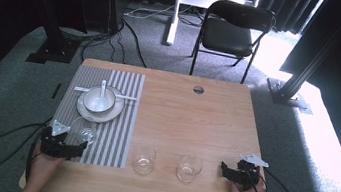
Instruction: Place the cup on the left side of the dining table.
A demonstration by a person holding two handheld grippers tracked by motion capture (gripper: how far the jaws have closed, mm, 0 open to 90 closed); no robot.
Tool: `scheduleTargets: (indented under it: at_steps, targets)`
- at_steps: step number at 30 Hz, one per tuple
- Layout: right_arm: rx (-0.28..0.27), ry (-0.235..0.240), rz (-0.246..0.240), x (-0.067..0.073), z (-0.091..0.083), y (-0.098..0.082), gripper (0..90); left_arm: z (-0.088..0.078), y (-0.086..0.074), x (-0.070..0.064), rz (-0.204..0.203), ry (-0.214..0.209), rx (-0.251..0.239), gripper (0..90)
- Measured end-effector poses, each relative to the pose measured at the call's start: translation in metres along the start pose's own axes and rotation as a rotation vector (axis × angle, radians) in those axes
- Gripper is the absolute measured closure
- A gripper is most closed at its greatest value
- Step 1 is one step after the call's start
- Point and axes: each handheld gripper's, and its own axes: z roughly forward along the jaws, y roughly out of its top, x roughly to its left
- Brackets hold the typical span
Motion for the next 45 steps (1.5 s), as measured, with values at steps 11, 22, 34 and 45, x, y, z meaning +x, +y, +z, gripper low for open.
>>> scheduleTargets:
  at_steps: [11,22,34,45]
  targets:
    - [0.0,0.0,0.0,0.0,0.0,0.0,11.9,-0.007,-0.019,-0.001,-0.015,0.025,-0.02,0.4]
    - [0.0,0.0,0.0,0.0,0.0,0.0,11.9,-0.019,-0.042,0.002,-0.058,0.022,-0.064,0.5]
    - [0.0,0.0,0.0,0.0,0.0,0.0,11.9,-0.036,-0.064,0.012,-0.066,0.096,-0.116,0.5]
    - [0.0,0.0,0.0,0.0,0.0,0.0,11.9,-0.047,-0.088,0.022,-0.026,0.064,-0.114,0.5]
